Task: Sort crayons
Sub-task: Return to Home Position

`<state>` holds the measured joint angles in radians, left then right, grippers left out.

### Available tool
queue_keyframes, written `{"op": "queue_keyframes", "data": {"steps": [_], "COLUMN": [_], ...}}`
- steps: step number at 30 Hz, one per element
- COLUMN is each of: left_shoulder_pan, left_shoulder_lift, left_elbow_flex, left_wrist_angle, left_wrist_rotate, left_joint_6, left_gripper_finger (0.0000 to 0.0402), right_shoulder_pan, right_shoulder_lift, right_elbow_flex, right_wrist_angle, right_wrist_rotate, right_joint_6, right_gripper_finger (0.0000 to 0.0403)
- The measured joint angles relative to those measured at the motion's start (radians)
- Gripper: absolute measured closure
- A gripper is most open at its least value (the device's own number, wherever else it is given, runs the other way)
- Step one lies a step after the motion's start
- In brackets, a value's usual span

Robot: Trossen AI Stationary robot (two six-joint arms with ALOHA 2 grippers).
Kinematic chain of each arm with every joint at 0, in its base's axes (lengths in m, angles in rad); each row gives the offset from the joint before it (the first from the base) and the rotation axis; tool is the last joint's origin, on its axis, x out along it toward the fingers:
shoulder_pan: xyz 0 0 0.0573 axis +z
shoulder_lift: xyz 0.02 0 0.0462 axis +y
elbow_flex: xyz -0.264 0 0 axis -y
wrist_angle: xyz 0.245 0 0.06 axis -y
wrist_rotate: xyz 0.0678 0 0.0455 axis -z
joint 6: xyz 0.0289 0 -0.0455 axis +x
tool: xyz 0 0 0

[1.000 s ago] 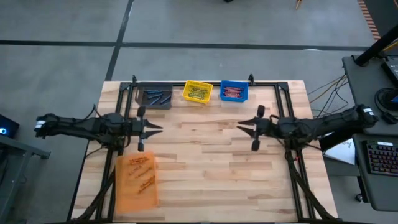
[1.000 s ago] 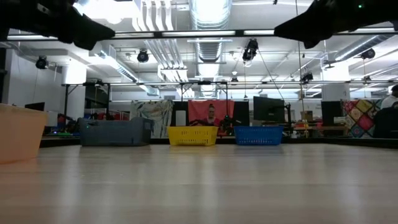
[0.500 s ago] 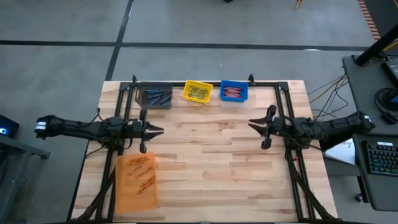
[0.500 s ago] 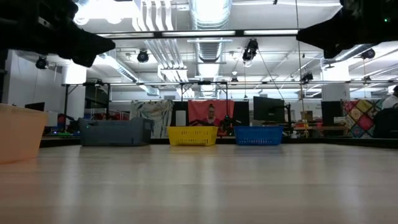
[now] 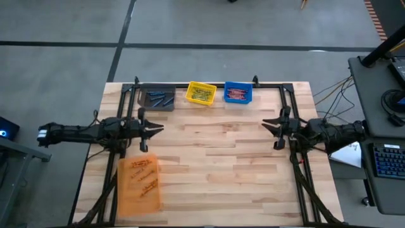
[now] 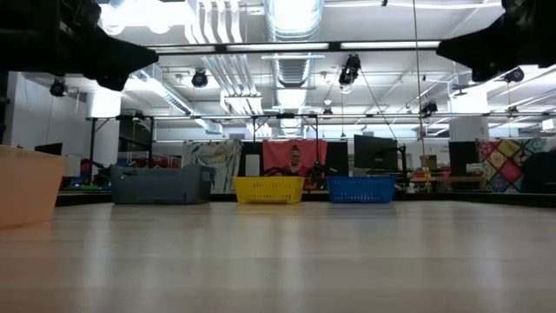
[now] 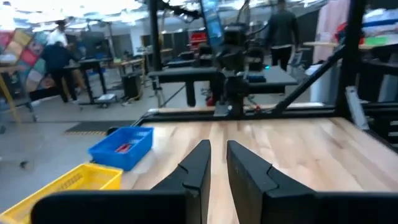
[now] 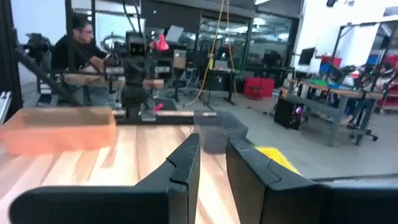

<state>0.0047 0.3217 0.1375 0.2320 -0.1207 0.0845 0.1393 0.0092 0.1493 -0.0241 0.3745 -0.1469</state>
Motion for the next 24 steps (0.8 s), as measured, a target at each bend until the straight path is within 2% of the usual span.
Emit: {"op": "queue_keyframes", "data": {"steps": [7, 11, 16, 24], "left_shoulder_pan": [0.044, 0.046, 0.046, 0.046], "left_shoulder_lift": [-0.085, -0.111, -0.115, -0.085], "left_elbow_flex": [-0.129, -0.127, -0.127, -0.127], "left_wrist_angle": [-0.022, -0.078, -0.08, -0.081], "left_wrist_rotate": [0.001, 0.008, 0.006, -0.168], "left_joint_6": [-0.098, -0.142, -0.096, -0.144], "left_gripper_finger": [0.0366, 0.0366, 0.0366, 0.0366], "right_shoulder_pan": [-0.01, -0.026, -0.027, -0.027], "right_shoulder_lift": [-0.009, 0.007, 0.013, 0.013], "right_elbow_flex": [-0.099, -0.137, -0.138, -0.138], "right_wrist_angle": [0.048, 0.091, 0.091, 0.091], "right_wrist_rotate": [0.001, -0.011, 0.003, 0.044], "right_joint_6": [0.006, 0.051, 0.009, -0.028], "right_gripper_finger": [0.0335, 0.0335, 0.0335, 0.0335]}}
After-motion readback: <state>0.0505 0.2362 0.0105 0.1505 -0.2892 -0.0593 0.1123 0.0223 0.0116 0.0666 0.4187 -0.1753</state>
